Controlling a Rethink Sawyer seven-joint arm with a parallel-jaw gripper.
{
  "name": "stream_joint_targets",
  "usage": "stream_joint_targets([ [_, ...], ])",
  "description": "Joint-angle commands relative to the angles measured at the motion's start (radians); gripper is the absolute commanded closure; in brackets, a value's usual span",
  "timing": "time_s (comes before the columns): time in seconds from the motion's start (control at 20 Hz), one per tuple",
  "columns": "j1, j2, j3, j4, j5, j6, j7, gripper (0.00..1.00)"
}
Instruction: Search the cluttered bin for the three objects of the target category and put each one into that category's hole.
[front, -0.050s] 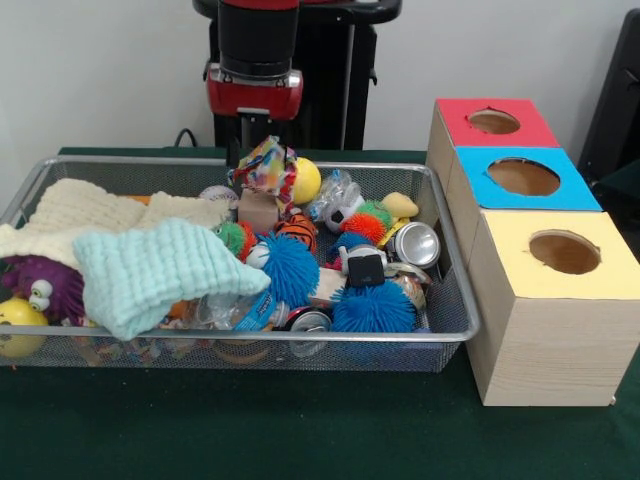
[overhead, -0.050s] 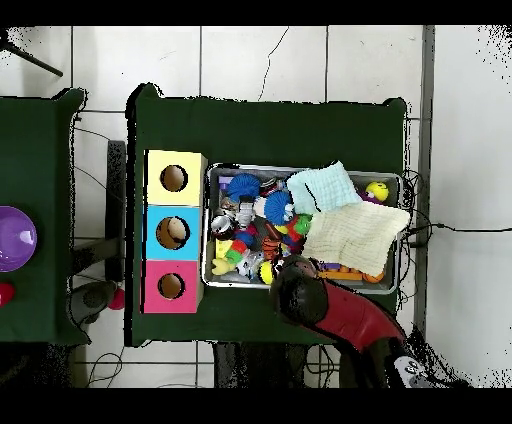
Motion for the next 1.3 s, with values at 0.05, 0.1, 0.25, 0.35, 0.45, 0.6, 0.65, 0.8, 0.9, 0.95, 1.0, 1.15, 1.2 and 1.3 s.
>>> stream_joint_targets([
  [0.05,-0.012,-0.036,0.111,0.014,0.051,0.039,0.208,0.00],
  [0.1,-0.024,-0.029,0.122,0.019,0.032,-0.014,0.204,0.00],
  [0.25,-0.045,0.005,0.141,0.006,-0.085,-0.252,0.192,0.00],
  [0.35,-0.053,0.013,0.145,0.001,-0.108,-0.319,0.204,0.00],
  [0.45,-0.062,0.018,0.154,-0.002,-0.128,-0.381,0.221,0.00],
  [0.6,-0.074,0.019,0.171,-0.010,-0.141,-0.434,0.241,0.00],
  [0.65,-0.079,0.017,0.179,-0.011,-0.139,-0.441,0.249,0.00],
  [0.8,-0.092,0.010,0.199,0.001,-0.124,-0.439,0.264,0.00],
  [0.9,-0.105,0.008,0.220,0.021,-0.101,-0.420,0.282,0.00],
  [0.95,-0.107,0.006,0.228,0.027,-0.088,-0.407,0.286,0.00],
  [1.0,-0.114,0.005,0.243,0.036,-0.073,-0.393,0.298,0.00],
  [1.15,-0.136,-0.003,0.289,0.065,-0.022,-0.341,0.337,0.00],
  [1.2,-0.143,-0.003,0.304,0.071,-0.012,-0.331,0.346,0.00],
  [1.3,-0.152,0.017,0.324,0.080,0.009,-0.334,0.359,0.00],
])
